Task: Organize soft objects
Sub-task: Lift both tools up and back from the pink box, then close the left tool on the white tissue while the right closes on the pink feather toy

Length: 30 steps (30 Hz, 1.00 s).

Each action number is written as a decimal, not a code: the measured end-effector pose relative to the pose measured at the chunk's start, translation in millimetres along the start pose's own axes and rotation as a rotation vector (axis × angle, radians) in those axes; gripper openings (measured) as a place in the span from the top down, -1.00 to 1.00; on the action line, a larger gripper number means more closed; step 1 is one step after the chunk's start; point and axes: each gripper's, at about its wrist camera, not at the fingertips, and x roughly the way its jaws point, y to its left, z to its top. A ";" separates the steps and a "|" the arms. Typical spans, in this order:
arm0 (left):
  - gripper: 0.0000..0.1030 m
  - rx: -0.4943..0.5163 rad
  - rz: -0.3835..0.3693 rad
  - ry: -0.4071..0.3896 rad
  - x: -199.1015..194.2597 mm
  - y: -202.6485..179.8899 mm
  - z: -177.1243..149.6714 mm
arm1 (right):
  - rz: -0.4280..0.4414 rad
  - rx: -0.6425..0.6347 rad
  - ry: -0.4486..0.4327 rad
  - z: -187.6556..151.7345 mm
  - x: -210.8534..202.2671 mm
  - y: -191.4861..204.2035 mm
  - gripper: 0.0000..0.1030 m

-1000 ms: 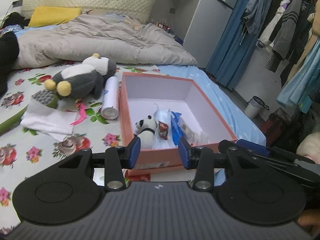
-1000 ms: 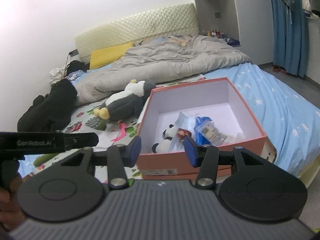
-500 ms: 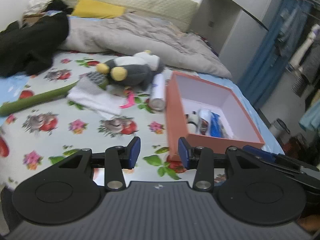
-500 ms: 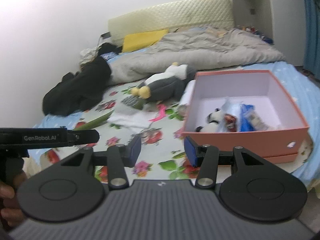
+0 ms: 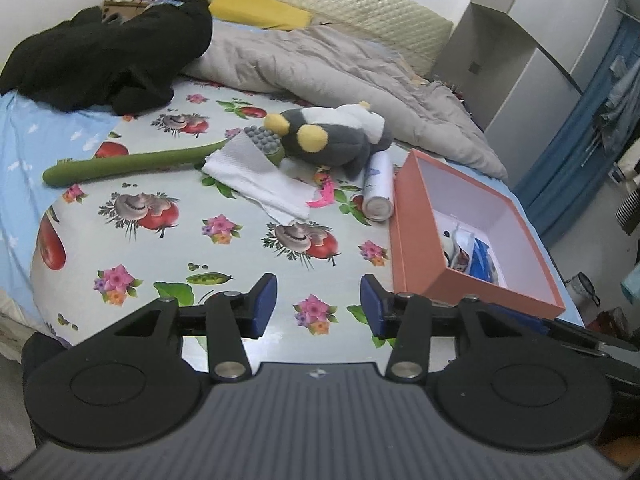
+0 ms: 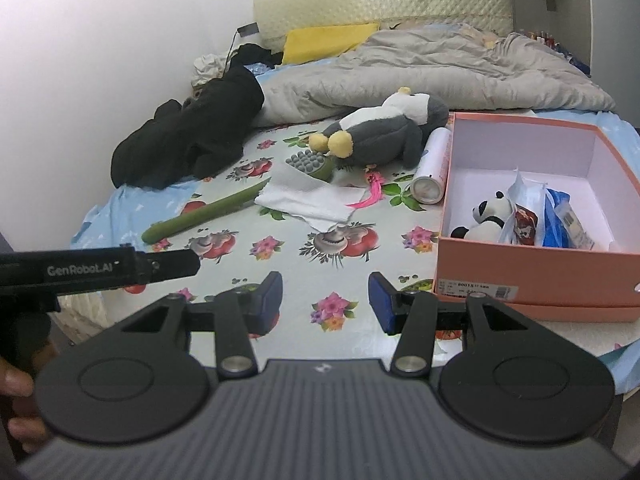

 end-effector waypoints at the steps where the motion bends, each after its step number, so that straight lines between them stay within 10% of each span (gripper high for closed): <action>1: -0.01 -0.006 0.002 0.003 3.0 1.3 1.4 | -0.003 0.000 0.004 2.5 2.8 -0.4 0.01; 30: -0.01 -0.250 0.015 0.140 225.2 51.9 76.0 | 0.002 -0.006 0.146 105.1 193.8 -42.8 0.04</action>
